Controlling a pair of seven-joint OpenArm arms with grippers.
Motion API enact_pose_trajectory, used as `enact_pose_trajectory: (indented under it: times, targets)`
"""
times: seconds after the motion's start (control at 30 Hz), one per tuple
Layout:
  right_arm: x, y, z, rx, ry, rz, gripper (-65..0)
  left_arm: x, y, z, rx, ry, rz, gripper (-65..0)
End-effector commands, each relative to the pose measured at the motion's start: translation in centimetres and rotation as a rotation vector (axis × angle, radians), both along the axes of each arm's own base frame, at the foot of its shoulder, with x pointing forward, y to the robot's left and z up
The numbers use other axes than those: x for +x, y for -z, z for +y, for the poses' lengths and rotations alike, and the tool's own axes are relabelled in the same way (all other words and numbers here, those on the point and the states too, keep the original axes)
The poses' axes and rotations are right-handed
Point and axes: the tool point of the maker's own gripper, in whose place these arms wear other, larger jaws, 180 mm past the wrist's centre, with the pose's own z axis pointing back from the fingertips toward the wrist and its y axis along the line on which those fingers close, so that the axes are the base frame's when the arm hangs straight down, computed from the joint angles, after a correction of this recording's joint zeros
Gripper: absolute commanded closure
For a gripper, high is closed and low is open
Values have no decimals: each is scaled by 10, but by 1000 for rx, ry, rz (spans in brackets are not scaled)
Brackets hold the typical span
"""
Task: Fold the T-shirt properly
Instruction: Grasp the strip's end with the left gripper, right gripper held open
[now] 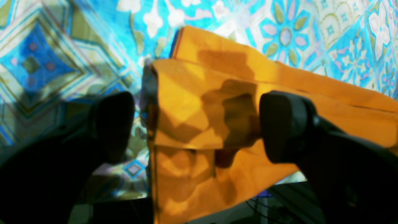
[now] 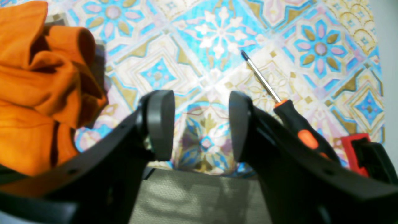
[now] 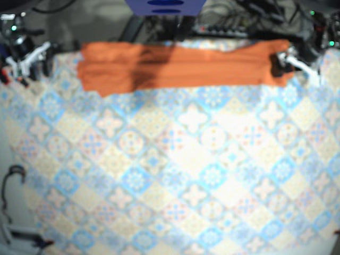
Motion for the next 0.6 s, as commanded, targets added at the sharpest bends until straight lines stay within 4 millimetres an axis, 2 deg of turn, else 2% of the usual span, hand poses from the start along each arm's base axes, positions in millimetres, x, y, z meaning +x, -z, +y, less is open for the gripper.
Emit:
enact_pose_trajectory:
  times: [0.0, 0.17, 0.43, 0.57]
  targets:
    - [8, -13, -5, -10, -9, -42, -274, -15, 10, 4, 23, 4, 73, -630]
    - [8, -13, -5, -9, -8, -42, -274, -16, 11, 1, 16, 3, 75, -613]
    - [5, -13, 1, 2, -9, -44, -274, -18, 15, -7, -1, -1, 78, -423]
    - [4, -12, 2, 7, -5, -44, -274, -18, 16, -10, -8, -5, 76, -376]
